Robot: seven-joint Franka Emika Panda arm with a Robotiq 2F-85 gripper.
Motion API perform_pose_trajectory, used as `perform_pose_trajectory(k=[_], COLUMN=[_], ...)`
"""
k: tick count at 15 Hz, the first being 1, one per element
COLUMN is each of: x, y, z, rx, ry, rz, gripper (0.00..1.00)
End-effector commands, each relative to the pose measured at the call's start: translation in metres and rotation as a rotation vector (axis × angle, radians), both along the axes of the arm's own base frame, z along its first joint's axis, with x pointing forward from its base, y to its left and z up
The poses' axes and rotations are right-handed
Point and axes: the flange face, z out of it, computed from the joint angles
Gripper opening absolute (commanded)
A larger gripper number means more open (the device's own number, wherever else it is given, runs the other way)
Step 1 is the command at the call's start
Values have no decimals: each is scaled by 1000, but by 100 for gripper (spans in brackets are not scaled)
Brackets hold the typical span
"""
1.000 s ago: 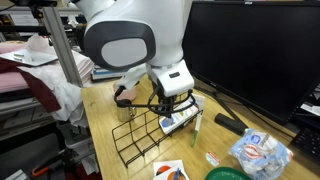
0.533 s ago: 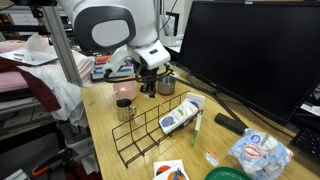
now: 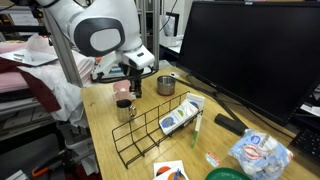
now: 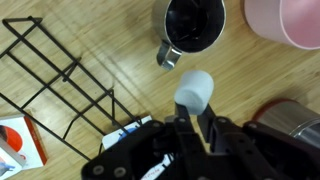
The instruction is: Take a marshmallow from the green plate and put it in the silver cup
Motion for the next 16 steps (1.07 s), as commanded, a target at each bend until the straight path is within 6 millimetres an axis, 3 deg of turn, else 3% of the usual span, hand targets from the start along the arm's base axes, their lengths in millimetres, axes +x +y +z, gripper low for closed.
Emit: perform_pose_trajectory(k=[1,5,16], x=[-4,-8,-13], y=[17,35,50], z=[1,-6,-35], rx=[3,-5,8], ry=[-22,-14,44], rz=[74,122,160], gripper=[4,4,4])
